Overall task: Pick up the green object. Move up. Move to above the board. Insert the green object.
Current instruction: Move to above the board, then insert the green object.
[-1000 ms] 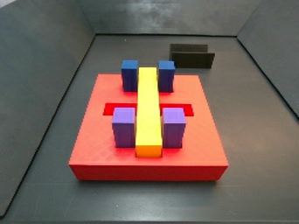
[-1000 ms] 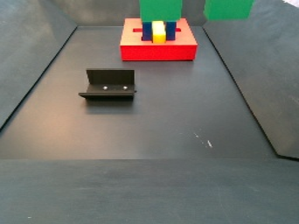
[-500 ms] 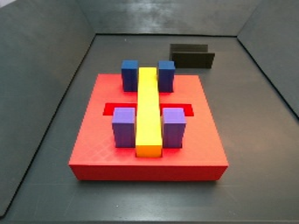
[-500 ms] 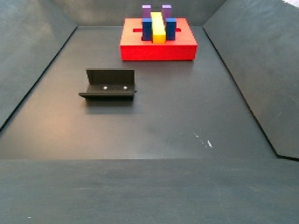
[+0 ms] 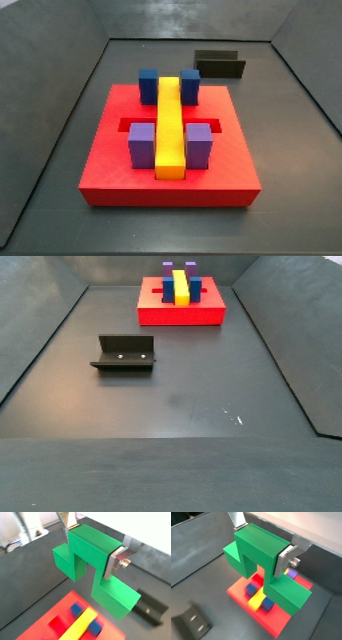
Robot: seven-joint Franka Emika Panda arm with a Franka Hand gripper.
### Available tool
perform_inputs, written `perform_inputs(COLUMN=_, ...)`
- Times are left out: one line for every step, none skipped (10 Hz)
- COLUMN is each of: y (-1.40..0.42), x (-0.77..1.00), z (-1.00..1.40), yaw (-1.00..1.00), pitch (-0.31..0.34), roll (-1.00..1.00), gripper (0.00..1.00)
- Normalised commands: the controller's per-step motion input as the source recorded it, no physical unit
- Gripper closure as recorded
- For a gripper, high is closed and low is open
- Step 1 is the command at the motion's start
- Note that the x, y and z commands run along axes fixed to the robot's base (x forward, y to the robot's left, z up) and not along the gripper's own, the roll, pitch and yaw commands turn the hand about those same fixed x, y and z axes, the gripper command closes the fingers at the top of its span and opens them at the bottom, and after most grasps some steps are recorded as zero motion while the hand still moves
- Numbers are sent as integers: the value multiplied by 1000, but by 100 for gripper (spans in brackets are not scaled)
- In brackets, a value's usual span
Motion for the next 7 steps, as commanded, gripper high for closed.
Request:
perform_inputs(y=-605, x=148, z=102, yaw=0, pitch=169, roll=21, gripper=100)
perform_inputs(y=-361, x=123, z=67, yaw=4, pitch=161, roll=24, gripper=100)
perform_inputs(y=0, x=0, z=-174, yaw=-6, pitch=0, roll=0, gripper=100)
perform_inputs(y=0, x=0, z=-77, yaw=0, pitch=3, roll=0, gripper=100)
perform_inputs(y=0, x=0, z=-189, yaw=0, pitch=-24, roll=24, gripper=100)
perform_inputs(y=-40, x=0, z=-440, yaw=154, pitch=-299, roll=61, gripper=100)
perform_inputs(y=-97, x=0, z=-486, yaw=177, pitch=-366, roll=77, gripper=100)
